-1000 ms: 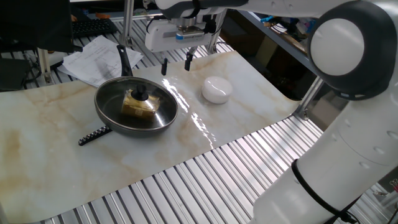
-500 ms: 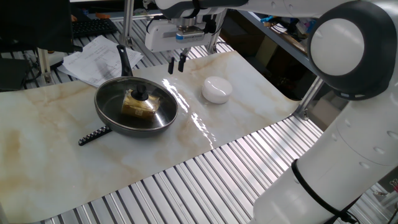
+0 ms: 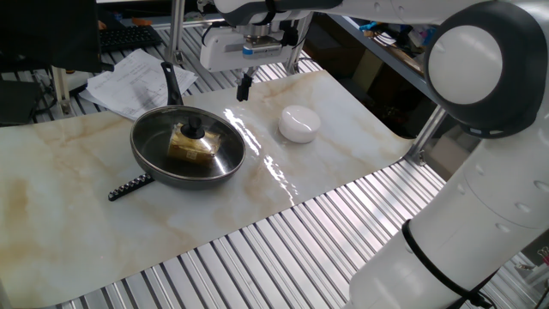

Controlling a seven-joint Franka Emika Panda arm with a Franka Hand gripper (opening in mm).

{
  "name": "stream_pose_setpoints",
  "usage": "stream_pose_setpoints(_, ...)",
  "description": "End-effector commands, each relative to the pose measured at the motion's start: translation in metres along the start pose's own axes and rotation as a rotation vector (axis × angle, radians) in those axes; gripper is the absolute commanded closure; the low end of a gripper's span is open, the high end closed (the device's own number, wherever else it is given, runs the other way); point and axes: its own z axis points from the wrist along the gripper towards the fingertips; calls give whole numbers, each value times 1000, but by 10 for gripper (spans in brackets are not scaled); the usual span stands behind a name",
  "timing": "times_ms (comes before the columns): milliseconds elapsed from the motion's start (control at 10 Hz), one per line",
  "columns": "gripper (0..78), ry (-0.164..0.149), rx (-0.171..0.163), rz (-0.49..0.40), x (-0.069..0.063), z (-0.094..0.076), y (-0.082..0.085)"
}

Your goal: Cover the pot with the lid

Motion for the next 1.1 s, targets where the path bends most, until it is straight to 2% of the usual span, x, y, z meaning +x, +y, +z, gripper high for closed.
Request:
stream_pose_setpoints(100, 764, -46, 15, 90, 2, -4, -22)
stream_pose_setpoints(400, 764, -54, 14, 93, 0, -3, -25)
stream_pose_setpoints(1100, 764, -50, 14, 51, -1, -1, -26)
